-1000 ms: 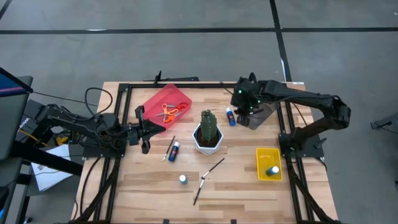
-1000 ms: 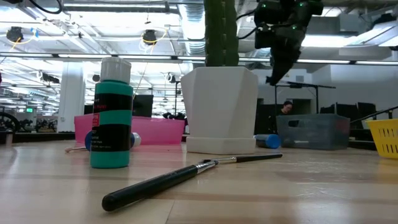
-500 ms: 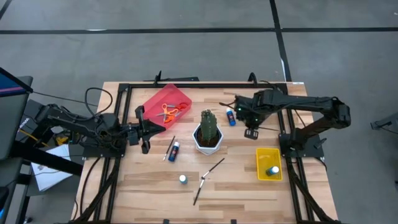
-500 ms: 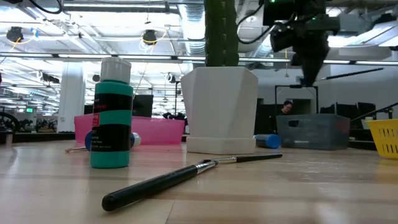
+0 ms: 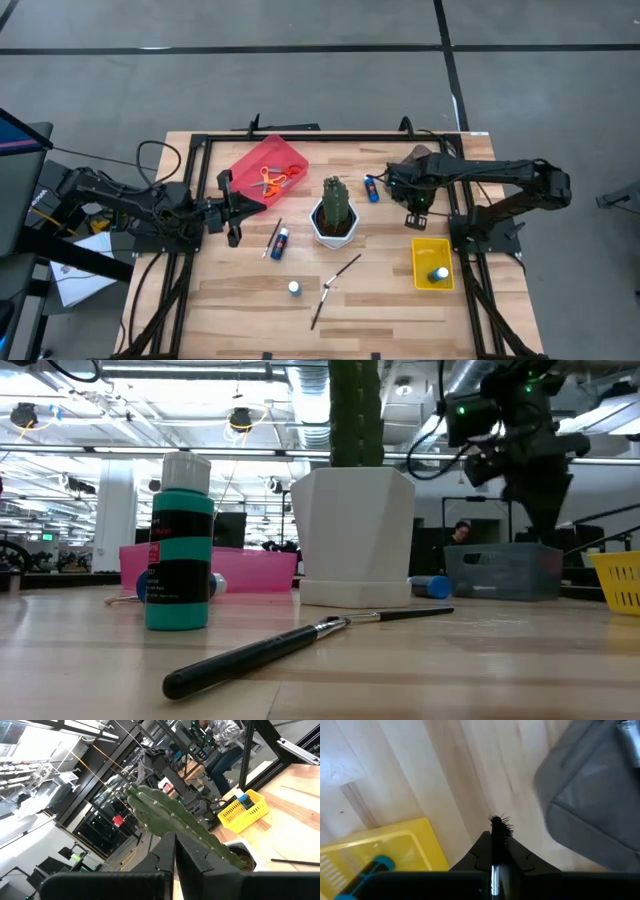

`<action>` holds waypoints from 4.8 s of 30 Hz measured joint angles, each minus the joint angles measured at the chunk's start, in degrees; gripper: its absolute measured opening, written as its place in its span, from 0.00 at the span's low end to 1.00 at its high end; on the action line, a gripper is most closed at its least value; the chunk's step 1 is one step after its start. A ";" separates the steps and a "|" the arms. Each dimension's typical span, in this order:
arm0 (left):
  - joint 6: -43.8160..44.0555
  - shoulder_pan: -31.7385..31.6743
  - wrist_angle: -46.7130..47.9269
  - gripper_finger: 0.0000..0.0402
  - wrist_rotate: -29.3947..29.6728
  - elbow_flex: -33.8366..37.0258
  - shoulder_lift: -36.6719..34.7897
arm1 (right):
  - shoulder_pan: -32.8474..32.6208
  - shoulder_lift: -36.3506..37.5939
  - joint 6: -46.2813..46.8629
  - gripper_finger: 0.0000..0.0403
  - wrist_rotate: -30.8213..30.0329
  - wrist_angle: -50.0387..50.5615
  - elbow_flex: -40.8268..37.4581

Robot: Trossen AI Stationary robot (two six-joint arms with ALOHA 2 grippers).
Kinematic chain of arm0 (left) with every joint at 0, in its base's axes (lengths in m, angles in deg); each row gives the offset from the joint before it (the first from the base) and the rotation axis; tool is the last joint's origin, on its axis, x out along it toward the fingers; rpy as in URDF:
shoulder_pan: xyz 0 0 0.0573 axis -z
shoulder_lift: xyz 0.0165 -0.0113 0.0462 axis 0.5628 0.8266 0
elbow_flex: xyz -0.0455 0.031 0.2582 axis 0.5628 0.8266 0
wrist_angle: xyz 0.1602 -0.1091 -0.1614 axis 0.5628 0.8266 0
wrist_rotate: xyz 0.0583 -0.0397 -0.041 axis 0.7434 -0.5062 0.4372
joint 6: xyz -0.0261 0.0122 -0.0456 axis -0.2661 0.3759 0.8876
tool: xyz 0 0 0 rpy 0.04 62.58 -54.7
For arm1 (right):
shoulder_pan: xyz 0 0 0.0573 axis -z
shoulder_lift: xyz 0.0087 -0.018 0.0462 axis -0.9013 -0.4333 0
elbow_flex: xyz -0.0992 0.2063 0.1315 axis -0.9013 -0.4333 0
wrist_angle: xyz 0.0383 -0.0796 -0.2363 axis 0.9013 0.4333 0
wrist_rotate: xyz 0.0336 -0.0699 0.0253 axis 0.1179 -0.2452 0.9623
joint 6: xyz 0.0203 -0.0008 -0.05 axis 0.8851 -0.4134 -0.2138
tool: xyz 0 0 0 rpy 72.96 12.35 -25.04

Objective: Pick & Place Paint Supplies
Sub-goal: Put the lash into the black bin

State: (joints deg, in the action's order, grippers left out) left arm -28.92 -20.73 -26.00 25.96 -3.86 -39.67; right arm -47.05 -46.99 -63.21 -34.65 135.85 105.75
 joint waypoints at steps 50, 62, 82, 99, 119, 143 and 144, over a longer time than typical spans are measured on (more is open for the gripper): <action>-0.26 0.00 -0.43 0.02 0.01 0.00 -0.02 | 21.21 -8.27 -7.28 0.02 -1.75 -28.32 -2.15; -0.26 0.00 -0.41 0.02 0.01 0.00 -0.02 | 22.17 -8.27 -5.79 0.02 -1.46 -33.33 -2.15; -0.10 0.00 -0.47 0.02 1.34 -0.03 -0.01 | 23.03 7.52 -25.68 0.02 6.89 -30.27 2.92; -0.69 0.00 0.05 0.02 1.32 -0.05 -0.02 | 34.04 -3.95 -41.69 0.02 14.46 -39.14 6.88; -0.50 0.01 1.38 0.02 3.88 -0.05 -0.02 | 33.91 -17.10 -44.27 0.02 10.26 -36.92 6.84; -0.46 0.01 1.39 0.02 3.86 -0.05 -0.02 | 31.70 -17.02 -44.66 0.04 11.47 -30.27 6.84; -0.46 0.01 1.46 0.02 3.87 -0.05 0.00 | 31.70 -17.02 -44.65 0.05 11.48 -30.25 6.84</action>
State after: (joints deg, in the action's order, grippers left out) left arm -29.38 -20.72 -24.54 29.82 -3.90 -39.67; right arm -15.35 -64.00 -107.86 -23.16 105.60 112.59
